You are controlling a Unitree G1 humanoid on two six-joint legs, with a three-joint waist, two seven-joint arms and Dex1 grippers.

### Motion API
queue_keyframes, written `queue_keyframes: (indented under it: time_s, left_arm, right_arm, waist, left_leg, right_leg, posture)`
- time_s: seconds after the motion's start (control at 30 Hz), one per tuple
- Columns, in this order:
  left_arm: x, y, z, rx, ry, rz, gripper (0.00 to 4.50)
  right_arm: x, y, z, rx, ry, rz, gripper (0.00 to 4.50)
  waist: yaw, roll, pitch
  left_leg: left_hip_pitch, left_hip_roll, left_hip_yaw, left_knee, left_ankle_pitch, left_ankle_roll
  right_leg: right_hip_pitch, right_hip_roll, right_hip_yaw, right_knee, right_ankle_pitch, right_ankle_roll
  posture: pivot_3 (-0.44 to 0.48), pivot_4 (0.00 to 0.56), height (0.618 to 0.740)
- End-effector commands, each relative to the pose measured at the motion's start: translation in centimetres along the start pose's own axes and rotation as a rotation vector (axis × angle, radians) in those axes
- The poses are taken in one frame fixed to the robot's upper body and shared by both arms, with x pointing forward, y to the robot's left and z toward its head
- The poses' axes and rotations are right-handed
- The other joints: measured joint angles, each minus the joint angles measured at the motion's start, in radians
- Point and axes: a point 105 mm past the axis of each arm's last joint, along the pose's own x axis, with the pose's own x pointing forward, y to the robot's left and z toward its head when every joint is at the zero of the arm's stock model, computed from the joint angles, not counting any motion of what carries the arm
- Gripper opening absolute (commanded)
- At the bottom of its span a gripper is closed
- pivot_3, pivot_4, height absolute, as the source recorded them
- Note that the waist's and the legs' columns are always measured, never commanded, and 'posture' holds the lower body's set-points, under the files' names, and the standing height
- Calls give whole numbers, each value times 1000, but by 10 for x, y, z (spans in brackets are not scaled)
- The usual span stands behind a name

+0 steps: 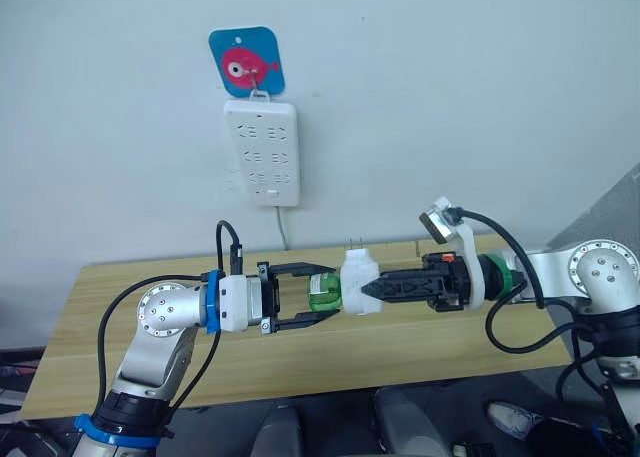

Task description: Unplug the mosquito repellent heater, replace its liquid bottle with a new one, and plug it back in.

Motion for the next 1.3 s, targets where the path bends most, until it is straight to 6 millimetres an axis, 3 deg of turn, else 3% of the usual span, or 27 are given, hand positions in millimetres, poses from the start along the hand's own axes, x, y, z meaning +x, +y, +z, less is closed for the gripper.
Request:
queue_keyframes:
  time_s: [0.03, 0.3, 0.4, 0.5, 0.87, 0.9, 1.07, 1.3]
  left_arm:
    - [3, 3, 10, 42, -41, 3, 2244]
    - [4, 3, 10, 44, -46, 8, 2244]
    - [5, 3, 9, 44, -46, 10, 2244]
    - [5, 4, 9, 45, -47, 12, 2244]
    - [7, 8, 12, 107, -78, 20, 2244]
    - [7, 9, 11, 106, -74, 21, 2990]
    - [3, 16, 7, 193, -29, 43, 4461]
    - [-4, 22, 11, 369, -25, 82, 4482]
  right_arm:
    - [4, 10, 4, -7, -3, 51, 4500]
    - [9, 11, 3, 0, 5, 58, 4500]
    - [10, 12, 5, 3, -8, 63, 3906]
    - [11, 13, 6, 3, -13, 66, 2999]
    - [10, 17, 6, 5, -18, 84, 3005]
    - [10, 17, 6, 4, -18, 85, 3005]
    - [9, 16, 7, 6, -24, 80, 3005]
    - [5, 12, 10, 14, -47, 51, 3005]
  waist:
    - [0, 0, 0]
    - [0, 0, 0]
    - [0, 0, 0]
    - [0, 0, 0]
    - [0, 0, 0]
    - [0, 0, 0]
    - [0, 0, 0]
    - [-1, 0, 0]
  left_leg:
    - [0, 0, 0, 0, 0, 0]
    - [0, 0, 0, 0, 0, 0]
    - [0, 0, 0, 0, 0, 0]
    - [0, 0, 0, 0, 0, 0]
    - [0, 0, 0, 0, 0, 0]
    - [0, 0, 0, 0, 0, 0]
    - [0, 0, 0, 0, 0, 0]
    - [0, 0, 0, 0, 0, 0]
  right_leg:
    - [0, 0, 0, 0, 0, 0]
    - [0, 0, 0, 0, 0, 0]
    - [0, 0, 0, 0, 0, 0]
    - [0, 0, 0, 0, 0, 0]
    - [0, 0, 0, 0, 0, 0]
    - [0, 0, 0, 0, 0, 0]
    - [0, 0, 0, 0, 1, -2]
    - [0, 0, 0, 0, 3, -4]
  posture:
    - [-108, 130, 728]
    - [-105, 131, 728]
    - [-105, 131, 728]
    - [-105, 130, 728]
    - [-111, 125, 728]
    - [-111, 125, 728]
    - [-113, 122, 728]
    - [-117, 118, 728]
